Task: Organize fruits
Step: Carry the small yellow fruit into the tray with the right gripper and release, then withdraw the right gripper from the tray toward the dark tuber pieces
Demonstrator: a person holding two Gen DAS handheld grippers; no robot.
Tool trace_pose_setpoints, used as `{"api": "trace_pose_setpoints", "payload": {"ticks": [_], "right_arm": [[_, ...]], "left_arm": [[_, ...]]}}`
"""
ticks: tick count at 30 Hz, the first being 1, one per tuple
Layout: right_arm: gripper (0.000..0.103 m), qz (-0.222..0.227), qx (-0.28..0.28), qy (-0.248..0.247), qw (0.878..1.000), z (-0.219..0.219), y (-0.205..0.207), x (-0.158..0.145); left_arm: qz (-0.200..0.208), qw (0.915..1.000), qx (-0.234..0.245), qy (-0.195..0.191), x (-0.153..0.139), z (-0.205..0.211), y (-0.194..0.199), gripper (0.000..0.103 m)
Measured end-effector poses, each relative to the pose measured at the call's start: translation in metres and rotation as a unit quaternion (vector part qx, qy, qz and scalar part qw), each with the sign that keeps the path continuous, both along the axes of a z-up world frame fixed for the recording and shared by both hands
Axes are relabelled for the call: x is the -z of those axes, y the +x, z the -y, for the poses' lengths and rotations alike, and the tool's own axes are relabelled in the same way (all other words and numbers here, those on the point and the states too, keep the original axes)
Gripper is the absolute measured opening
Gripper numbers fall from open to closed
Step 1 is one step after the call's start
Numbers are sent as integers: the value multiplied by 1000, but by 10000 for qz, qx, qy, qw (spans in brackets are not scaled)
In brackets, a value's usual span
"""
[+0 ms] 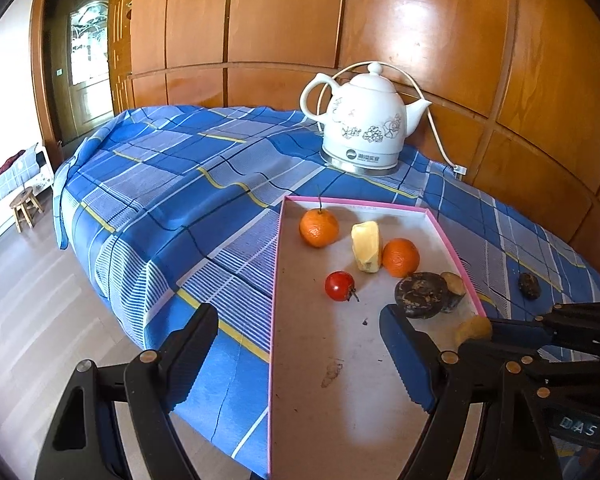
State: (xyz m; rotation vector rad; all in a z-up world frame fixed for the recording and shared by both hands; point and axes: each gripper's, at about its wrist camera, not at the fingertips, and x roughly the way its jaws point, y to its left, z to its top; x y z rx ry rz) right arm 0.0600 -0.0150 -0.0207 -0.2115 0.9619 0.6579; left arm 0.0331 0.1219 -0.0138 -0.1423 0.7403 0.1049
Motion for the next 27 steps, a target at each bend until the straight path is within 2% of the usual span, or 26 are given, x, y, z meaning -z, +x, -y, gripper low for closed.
{"api": "trace_pose_setpoints", "payload": {"ticks": [14, 22, 27], "right_arm": [[27, -274, 408, -147, 9987, -15, 34, 32], [28, -299, 511, -55, 9982, -3, 26, 32], [28, -99, 472, 6, 9988, 0, 12, 20]], "left_arm": [[-45, 10000, -27, -29, 4, -4, 0, 83], [0, 10000, 52, 17, 1, 0, -3, 83], [-22, 9999, 150, 41, 1, 7, -4, 83]]}}
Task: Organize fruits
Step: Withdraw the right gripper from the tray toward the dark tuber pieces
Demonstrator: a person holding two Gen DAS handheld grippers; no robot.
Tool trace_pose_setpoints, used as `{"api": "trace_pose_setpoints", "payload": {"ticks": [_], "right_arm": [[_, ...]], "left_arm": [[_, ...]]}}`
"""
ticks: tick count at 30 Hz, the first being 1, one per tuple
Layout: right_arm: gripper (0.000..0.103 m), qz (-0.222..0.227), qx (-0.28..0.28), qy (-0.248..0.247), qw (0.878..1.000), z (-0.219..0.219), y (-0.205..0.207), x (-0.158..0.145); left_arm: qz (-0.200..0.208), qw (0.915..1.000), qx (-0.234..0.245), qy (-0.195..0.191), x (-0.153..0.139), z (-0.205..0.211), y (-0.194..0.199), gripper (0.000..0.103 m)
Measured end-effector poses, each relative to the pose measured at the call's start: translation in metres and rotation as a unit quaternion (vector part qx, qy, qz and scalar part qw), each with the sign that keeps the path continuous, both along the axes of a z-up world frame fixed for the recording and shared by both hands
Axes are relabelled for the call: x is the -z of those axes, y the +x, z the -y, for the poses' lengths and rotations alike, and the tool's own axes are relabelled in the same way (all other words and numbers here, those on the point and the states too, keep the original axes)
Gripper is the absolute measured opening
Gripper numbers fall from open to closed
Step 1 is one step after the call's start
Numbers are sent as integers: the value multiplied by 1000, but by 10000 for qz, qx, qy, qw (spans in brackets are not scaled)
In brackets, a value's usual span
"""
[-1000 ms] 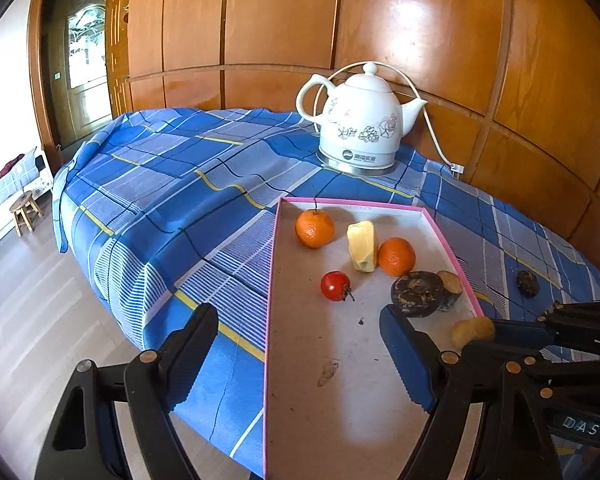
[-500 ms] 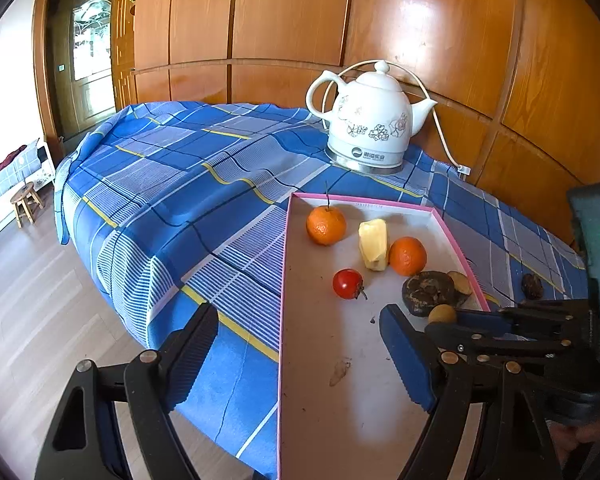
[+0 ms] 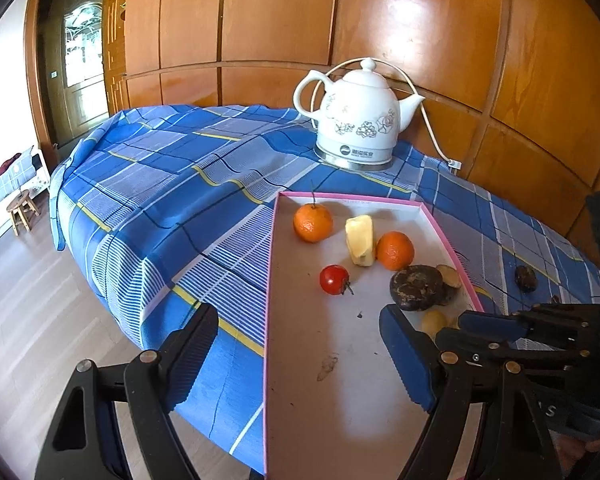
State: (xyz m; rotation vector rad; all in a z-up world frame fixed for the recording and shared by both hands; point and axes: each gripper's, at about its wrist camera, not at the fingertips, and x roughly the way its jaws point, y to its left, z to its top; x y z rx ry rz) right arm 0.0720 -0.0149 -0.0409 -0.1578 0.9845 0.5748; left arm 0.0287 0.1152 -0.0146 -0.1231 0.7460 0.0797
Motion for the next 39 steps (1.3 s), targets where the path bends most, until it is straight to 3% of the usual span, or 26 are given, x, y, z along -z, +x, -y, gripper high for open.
{"api": "trace_pose_setpoints", "payload": {"ticks": [13, 23, 39], "right_arm": [[28, 290, 174, -90, 9994, 14, -23, -12], [28, 429, 466, -4, 9980, 51, -29, -25], [28, 629, 797, -405, 9940, 113, -28, -34]], "left_arm": [[114, 9996, 216, 172, -7, 16, -9, 83], [317, 9973, 463, 480, -18, 35, -15, 83], [300, 9933, 860, 714, -20, 64, -16, 83]]}}
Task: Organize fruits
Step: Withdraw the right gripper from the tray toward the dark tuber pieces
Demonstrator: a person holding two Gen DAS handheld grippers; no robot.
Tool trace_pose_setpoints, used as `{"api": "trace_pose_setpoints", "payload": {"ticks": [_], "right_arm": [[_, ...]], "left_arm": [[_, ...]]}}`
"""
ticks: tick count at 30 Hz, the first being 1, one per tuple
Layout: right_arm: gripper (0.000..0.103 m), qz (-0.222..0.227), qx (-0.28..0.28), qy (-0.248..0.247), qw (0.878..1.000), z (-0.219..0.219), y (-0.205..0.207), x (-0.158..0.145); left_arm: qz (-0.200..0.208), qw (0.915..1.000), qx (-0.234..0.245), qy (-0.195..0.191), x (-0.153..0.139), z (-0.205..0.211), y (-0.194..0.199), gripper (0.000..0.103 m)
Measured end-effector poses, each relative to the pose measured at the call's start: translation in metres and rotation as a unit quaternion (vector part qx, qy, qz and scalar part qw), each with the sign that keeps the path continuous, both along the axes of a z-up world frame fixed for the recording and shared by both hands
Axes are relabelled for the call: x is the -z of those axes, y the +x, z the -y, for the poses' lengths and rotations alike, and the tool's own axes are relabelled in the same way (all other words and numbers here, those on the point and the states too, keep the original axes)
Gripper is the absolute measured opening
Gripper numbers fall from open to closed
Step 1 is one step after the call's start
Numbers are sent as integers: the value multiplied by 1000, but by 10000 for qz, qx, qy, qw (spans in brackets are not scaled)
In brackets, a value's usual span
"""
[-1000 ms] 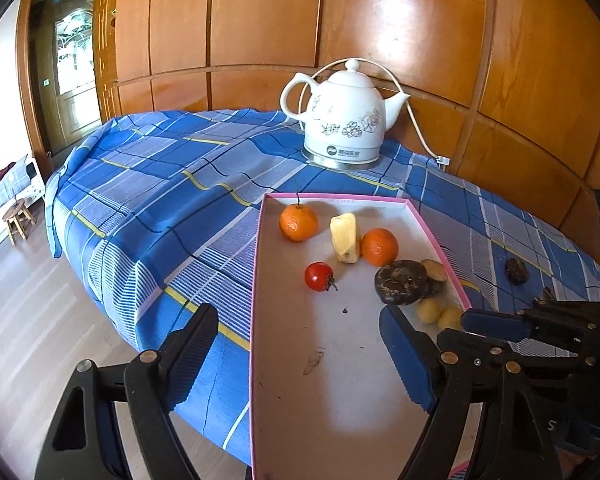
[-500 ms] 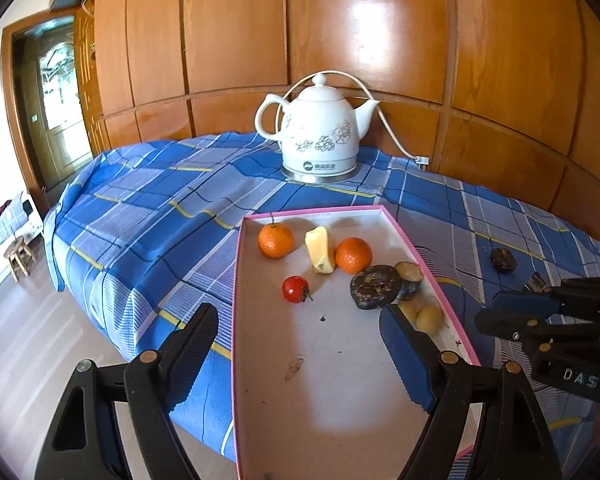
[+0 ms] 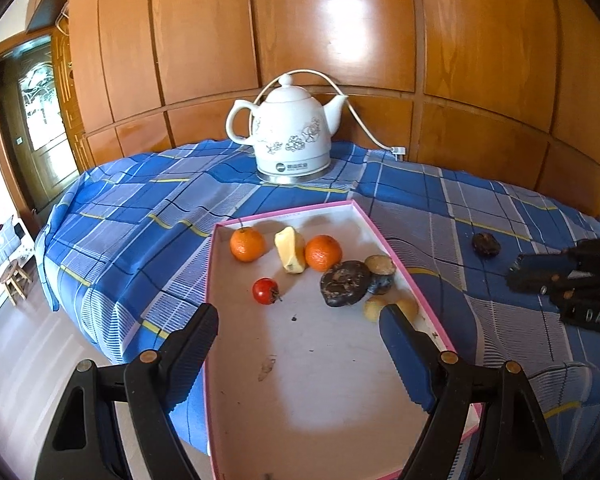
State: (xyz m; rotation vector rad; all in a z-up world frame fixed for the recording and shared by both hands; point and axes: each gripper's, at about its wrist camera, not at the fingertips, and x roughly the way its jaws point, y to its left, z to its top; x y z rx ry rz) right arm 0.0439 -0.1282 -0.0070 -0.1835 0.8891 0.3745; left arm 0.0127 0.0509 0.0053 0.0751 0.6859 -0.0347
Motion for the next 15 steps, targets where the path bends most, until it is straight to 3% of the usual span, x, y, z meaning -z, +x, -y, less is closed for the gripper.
{"api": "trace_pose_setpoints", "payload": {"ticks": [9, 15], "right_arm": [[28, 110, 410, -490, 9979, 58, 14, -4], [28, 11, 976, -721, 9926, 110, 30, 8]], "left_arm": [[-262, 9980, 561, -115, -1, 29, 9, 83], [-306, 9953, 922, -19, -5, 55, 17, 81]]}}
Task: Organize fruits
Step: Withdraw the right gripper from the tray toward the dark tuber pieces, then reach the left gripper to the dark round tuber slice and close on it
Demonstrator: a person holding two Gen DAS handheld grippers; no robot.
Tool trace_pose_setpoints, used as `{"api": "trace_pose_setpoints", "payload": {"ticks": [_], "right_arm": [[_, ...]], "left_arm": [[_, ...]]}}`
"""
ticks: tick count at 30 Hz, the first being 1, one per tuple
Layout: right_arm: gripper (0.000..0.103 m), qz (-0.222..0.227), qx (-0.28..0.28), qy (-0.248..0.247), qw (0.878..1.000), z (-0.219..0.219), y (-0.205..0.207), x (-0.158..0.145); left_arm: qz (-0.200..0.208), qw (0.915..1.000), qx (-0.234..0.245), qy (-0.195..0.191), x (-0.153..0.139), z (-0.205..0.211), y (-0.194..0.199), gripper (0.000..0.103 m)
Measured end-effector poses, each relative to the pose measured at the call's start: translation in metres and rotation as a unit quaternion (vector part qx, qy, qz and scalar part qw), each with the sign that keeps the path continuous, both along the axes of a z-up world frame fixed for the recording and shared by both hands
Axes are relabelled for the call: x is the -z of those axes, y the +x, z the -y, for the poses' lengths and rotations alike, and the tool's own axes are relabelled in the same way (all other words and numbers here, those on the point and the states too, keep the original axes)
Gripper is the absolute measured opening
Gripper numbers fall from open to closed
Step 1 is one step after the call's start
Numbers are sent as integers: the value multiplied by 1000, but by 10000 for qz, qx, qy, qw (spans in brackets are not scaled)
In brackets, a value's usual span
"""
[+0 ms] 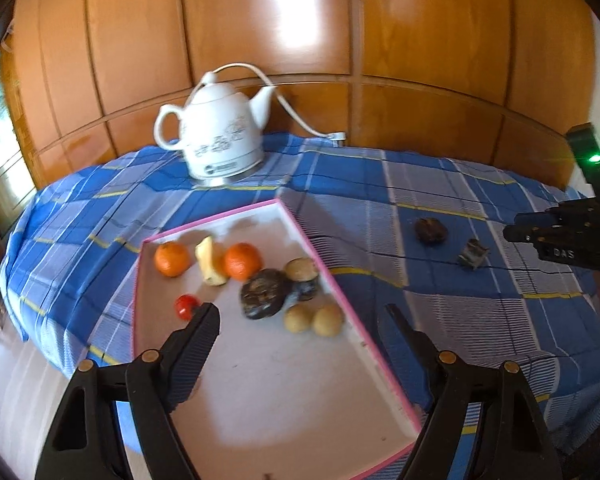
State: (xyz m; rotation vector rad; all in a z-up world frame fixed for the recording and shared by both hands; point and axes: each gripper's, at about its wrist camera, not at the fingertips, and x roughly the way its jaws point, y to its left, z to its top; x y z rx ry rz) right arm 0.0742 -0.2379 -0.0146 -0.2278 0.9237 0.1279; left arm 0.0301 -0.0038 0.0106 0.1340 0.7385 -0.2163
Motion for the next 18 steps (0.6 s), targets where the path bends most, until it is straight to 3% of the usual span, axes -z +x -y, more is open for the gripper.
{"api": "trace_pose_setpoints", "payload": {"ticks": [4, 10, 18], "right_arm": [[28, -123, 464, 456, 9978, 32, 7, 8], [28, -421, 926, 947, 9903, 50, 15, 14], [28, -527, 1122, 945, 9878, 55, 18, 17]], "left_arm": [[-147, 9996, 250, -72, -2, 18, 10, 77], [-536, 9958, 681, -307, 0, 50, 37, 61], [-1359, 9846, 737, -811, 18, 86, 90, 61]]}}
